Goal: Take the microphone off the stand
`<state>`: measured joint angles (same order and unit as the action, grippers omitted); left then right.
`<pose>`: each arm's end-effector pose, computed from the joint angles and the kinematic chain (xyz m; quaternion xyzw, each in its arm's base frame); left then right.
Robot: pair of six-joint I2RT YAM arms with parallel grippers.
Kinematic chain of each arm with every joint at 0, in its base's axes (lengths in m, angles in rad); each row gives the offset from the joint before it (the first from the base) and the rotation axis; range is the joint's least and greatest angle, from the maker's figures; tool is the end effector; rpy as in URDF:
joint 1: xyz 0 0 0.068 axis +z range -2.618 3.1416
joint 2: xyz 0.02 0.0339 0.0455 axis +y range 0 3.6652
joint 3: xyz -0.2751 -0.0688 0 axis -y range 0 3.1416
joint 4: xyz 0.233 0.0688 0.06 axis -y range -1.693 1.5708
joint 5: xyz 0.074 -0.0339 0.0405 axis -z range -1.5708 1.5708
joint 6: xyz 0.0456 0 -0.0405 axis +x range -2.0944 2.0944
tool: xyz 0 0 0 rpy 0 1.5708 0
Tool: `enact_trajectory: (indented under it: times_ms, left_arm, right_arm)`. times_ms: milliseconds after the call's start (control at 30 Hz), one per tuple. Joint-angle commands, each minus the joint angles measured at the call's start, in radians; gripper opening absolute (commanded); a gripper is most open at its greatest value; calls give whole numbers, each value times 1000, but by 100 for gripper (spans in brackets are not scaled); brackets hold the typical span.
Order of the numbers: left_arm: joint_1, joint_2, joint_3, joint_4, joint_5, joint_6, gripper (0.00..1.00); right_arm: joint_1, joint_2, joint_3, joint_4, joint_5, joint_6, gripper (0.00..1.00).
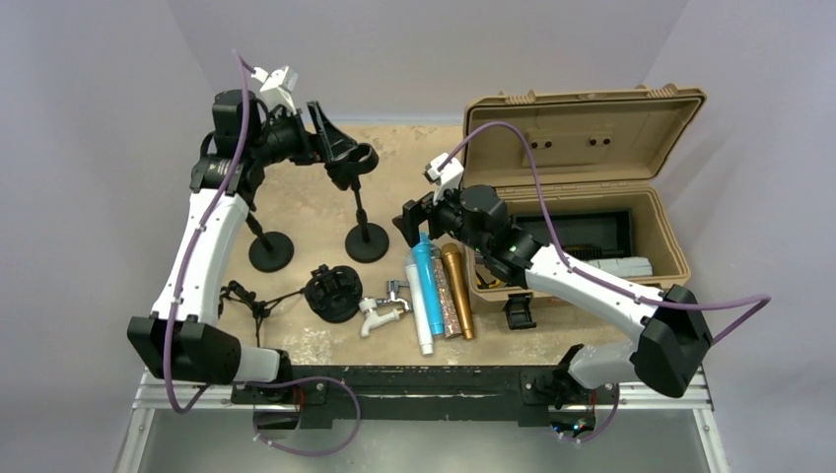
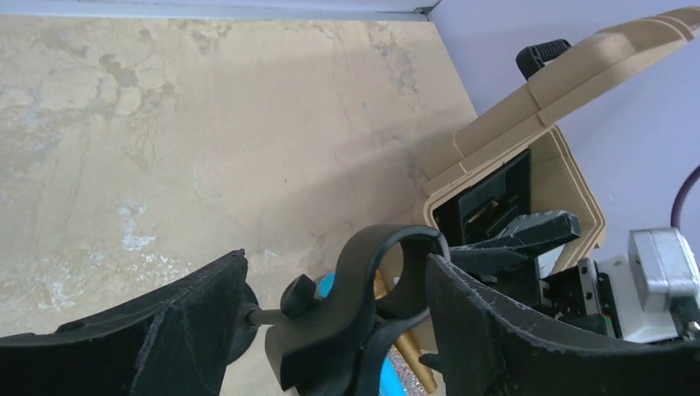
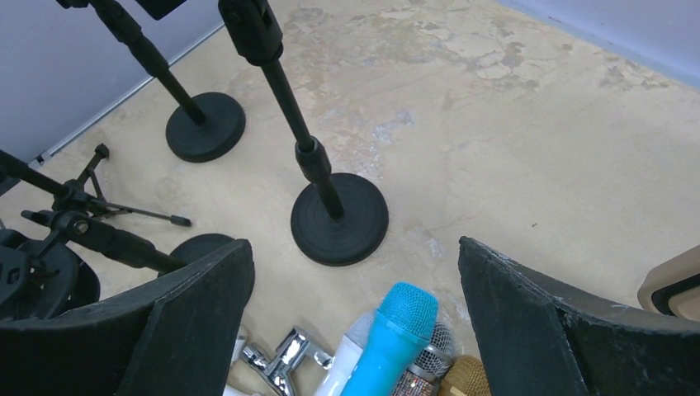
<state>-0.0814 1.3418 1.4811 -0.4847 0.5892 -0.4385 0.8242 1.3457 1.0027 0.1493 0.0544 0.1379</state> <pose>0.2823 -0.0485 0.4353 0.0253 0.8001 -0.3710 0.4708 0.2161 0.2299 0.3368 -0.2434 0.7327 0.2753 0.5728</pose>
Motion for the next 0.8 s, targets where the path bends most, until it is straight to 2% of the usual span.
enact_trajectory:
  times_ms: [0,167,300,767]
  left_arm:
    - [5,45,83,-20,52,7,73]
    - [5,71,41,-17,33,31,57]
    - [5,62,-39,12,34,28,50]
    - [-9,48,-374,145,-67,21,45]
  right_arm:
    - [0,-56,-18,61,-39,-11,92]
    - [0,-85,-34,70,-43,-11,92]
    - [0,-97,-40,77,-43,-9,92]
    - [0,-96,-55,98,-51,0,92]
